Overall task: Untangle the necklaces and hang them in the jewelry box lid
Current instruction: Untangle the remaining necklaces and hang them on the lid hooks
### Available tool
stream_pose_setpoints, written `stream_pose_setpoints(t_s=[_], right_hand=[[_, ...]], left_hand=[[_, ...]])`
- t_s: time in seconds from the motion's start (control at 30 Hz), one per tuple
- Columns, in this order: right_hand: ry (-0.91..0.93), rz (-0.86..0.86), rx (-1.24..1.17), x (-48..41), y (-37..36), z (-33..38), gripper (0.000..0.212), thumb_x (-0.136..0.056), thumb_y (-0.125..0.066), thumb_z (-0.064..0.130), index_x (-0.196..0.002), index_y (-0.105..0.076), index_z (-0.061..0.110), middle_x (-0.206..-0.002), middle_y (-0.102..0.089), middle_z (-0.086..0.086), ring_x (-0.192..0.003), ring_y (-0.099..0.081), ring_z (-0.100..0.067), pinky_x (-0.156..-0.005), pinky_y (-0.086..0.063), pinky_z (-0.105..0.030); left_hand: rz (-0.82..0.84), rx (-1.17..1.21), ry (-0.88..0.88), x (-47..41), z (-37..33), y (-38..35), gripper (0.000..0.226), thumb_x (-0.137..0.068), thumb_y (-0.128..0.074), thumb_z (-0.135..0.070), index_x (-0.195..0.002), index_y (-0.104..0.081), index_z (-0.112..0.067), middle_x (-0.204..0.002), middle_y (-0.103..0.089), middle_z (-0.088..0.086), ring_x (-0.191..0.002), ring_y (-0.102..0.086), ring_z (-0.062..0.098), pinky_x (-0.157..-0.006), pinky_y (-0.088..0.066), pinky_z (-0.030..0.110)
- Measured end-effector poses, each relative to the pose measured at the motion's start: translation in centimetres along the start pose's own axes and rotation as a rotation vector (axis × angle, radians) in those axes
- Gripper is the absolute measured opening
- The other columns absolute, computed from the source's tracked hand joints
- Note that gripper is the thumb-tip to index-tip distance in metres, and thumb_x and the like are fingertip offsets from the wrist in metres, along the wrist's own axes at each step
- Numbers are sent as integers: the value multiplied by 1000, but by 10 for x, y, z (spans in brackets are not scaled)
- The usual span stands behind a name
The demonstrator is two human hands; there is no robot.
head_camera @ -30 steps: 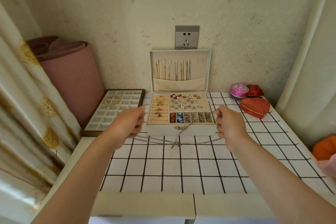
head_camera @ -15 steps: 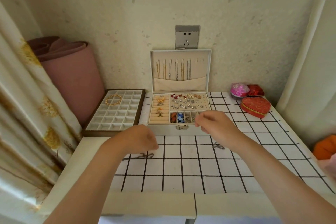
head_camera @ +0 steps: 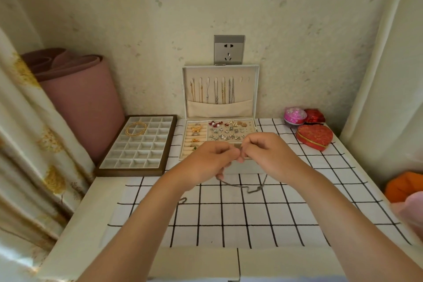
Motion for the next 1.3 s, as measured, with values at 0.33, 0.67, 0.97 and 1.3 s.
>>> stream_pose_setpoints(t_s=[0.33,0.67,0.97,1.3], right_hand=[[36,-67,-94,-31,26,5,20,-97,-60,26,-86,-75,19,-70,-67,-8,-63,-58,-17,-67,-47,-28],[35,-461,44,-118,74,16,3,-89,-71,28,-89,-75,28,-75,-66,16,-72,-60,2,-64,-39,-15],[-128,-709,141,-187,70,-12,13,-83,-74,34,-75,-69,25,-72,-65,15,-75,-64,-10,-63,-49,-27],[-175,-716,368,-205,58,-24,12,-88,-64,33,-82,-67,22,-78,-69,5,-72,-61,-17,-63,-50,-31]], left_hand=[[-145,180,-64,-22,-30,22,27,-101,-50,-18,-81,-67,-13,-60,-42,-2,-51,-39,14,-48,-36,27],[-507,-81,-163,-116,-67,58,22,-90,-67,-33,-74,-76,-22,-63,-67,-7,-58,-59,1,-65,-44,19],[-720,-271,64,-185,-63,69,47,-87,-64,-46,-53,-70,-14,-48,-64,-2,-49,-61,13,-51,-45,24],[-674,-231,163,-213,-49,65,35,-86,-59,-36,-61,-72,-15,-52,-68,-5,-44,-60,10,-54,-49,23]])
Point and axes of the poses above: each hand's wrist, its own x-axis away from the middle knuckle, its own y-axis out of the back of the hand, z = x × y, the point moved 2 cm from there along -x, towards the middle knuckle
